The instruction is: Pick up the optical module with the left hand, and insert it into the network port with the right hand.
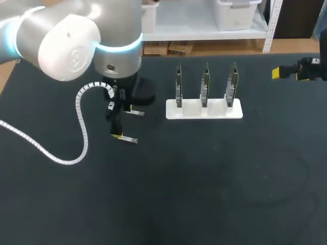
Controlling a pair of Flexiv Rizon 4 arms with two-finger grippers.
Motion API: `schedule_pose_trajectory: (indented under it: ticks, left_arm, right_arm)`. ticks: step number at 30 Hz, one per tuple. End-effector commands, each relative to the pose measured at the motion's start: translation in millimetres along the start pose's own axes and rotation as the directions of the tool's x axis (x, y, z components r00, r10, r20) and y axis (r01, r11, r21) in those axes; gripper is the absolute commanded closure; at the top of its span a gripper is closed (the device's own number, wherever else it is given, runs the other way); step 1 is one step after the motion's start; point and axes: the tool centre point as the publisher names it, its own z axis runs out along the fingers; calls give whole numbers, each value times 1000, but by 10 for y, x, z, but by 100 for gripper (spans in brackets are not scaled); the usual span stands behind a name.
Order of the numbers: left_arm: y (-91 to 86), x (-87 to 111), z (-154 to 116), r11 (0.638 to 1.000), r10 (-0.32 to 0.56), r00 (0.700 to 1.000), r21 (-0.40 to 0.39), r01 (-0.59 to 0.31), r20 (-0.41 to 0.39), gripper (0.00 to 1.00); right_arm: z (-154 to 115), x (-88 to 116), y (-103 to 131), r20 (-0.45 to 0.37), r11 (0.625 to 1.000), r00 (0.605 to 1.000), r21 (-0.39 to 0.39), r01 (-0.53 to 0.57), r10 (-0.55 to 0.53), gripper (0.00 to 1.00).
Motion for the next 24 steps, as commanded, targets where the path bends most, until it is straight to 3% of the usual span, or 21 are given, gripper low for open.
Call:
schedule_pose_trajectory:
  ticks: [1,11,24]
  left_arm:
    - [21,53,122,1000,-2,999,17,1,34,0]
    - [-33,78,399,998,-10,1000,60,12,-23,0]
    - [131,118,548,996,-41,999,76,39,26,0]
  right_arm:
    - [-7,5,8,1,1000,1000,4,0,0,0]
    - [-7,5,8,1,1000,1000,4,0,0,0]
    - [-7,5,8,1,1000,1000,4,0,0,0]
